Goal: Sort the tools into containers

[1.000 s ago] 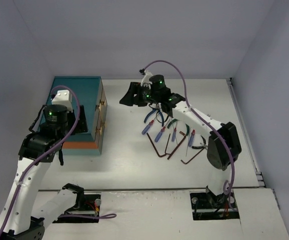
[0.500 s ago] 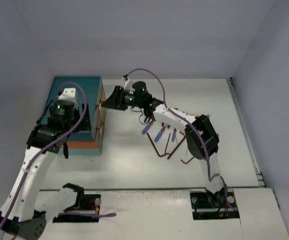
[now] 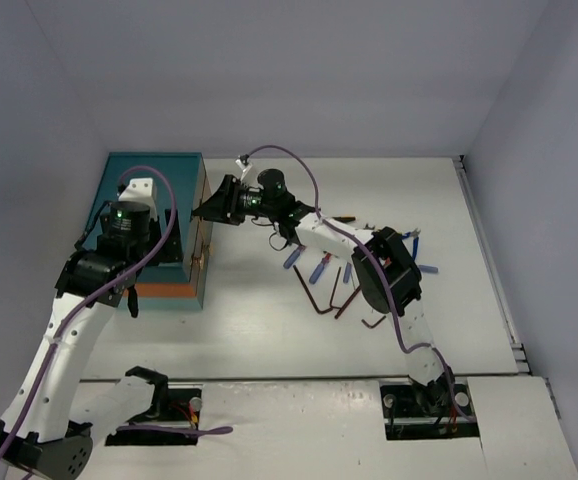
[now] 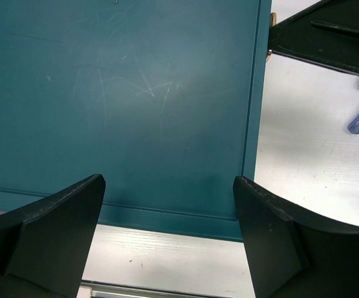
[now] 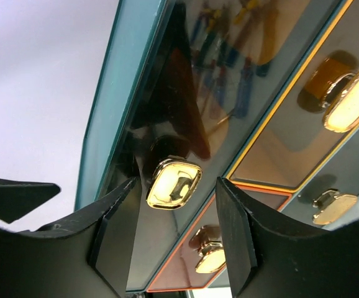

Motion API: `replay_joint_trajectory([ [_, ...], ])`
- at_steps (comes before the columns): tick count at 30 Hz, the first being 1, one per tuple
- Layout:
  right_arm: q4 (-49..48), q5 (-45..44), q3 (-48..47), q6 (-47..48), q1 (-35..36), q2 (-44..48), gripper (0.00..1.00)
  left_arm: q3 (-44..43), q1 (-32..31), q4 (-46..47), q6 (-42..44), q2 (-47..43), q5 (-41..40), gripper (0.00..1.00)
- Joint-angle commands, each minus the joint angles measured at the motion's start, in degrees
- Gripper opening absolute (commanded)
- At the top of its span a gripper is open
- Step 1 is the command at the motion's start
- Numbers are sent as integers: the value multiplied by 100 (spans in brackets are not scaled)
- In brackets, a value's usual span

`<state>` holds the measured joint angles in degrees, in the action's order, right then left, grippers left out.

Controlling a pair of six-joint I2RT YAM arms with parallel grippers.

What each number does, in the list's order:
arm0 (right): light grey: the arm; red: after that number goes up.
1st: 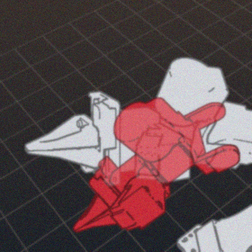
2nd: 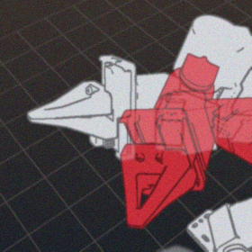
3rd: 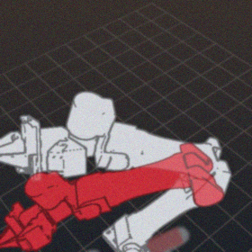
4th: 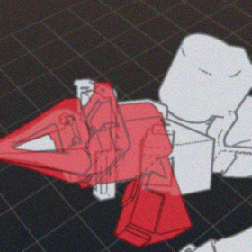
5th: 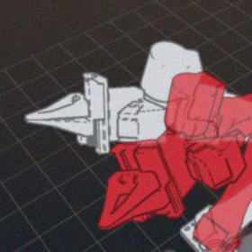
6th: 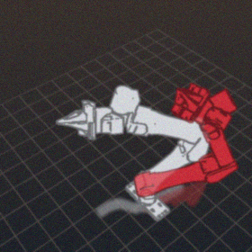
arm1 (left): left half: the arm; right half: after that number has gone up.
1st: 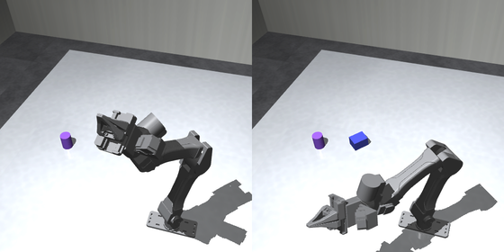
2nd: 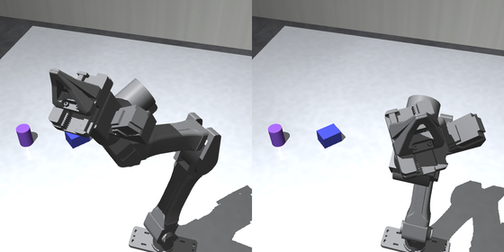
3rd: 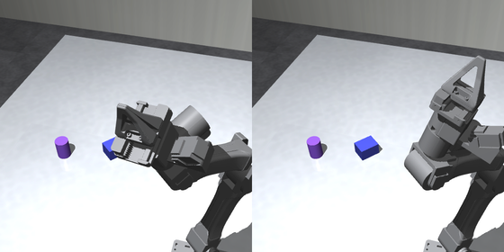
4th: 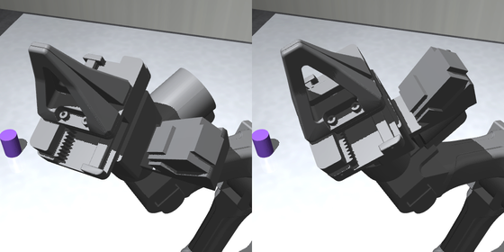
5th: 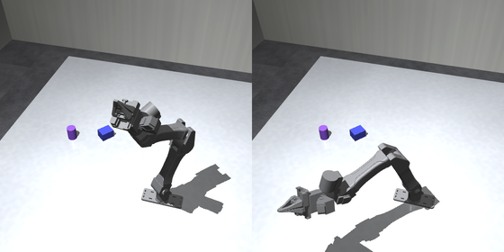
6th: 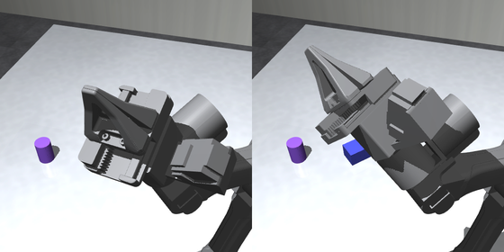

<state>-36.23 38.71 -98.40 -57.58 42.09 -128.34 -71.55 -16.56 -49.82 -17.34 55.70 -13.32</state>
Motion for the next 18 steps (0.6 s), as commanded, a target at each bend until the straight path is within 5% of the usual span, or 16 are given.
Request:
replay_joint_trajectory([
  [1,-966,282,-320,-330,37,54,45,-53,12,267,-15,-25,-43,81],
  [12,-1332,383,-127,-504,29,109,9,51,21,304,-23,-50,-55,81],
  [18,-1351,365,299,-400,-171,490,0,143,85,298,-42,-51,-135,81],
])
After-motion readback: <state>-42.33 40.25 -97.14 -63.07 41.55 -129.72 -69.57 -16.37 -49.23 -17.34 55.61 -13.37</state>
